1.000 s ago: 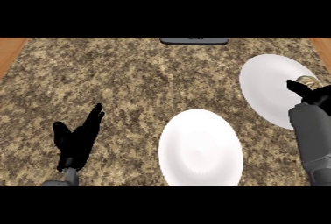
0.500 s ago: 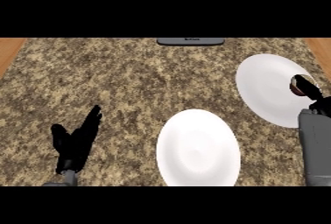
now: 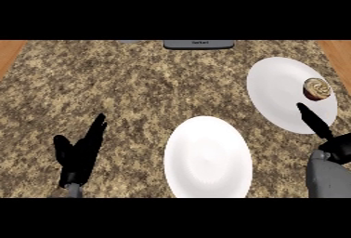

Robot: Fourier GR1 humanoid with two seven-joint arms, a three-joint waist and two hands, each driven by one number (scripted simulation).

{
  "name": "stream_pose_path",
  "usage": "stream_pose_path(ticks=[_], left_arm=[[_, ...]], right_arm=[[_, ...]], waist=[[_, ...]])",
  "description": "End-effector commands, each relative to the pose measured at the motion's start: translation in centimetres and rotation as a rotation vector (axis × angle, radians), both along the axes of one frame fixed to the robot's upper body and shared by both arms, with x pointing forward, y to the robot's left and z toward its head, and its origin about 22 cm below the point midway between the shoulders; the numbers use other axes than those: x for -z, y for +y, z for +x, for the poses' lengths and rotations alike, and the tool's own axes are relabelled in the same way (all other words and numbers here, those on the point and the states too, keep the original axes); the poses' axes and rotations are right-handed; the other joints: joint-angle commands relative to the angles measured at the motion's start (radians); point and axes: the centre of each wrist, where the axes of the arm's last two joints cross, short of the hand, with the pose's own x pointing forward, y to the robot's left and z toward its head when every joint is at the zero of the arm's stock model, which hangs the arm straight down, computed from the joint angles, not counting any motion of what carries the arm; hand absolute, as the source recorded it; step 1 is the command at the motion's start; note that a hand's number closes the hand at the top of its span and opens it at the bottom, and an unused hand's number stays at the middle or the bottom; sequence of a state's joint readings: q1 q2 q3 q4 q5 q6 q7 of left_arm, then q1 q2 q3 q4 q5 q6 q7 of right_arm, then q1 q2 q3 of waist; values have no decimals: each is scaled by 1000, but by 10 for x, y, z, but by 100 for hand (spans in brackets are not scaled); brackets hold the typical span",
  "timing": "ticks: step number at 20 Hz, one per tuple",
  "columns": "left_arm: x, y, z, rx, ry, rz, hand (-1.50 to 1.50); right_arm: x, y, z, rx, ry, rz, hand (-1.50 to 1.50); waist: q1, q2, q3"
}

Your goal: Pick the cupcake from the plate and place it in the plate

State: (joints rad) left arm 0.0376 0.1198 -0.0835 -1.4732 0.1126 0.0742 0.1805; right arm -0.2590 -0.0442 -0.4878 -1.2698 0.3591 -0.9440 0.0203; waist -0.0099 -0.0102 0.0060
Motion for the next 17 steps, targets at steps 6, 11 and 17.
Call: stream_pose_path(ticks=[6, 11, 17], left_arm=[[6, 4, 2, 15, 79, -16, 0], [20, -15, 11, -4, 68, 1, 0], [3, -10, -1, -2, 64, -8, 0]], right_arm=[[28, 57, -75, -94, 87, 29, -150], [17, 63, -95, -97, 135, -2, -150], [15, 79, -104, -93, 139, 6, -150]], waist=[[5, 8, -6], [1, 10, -7], [8, 10, -6]])
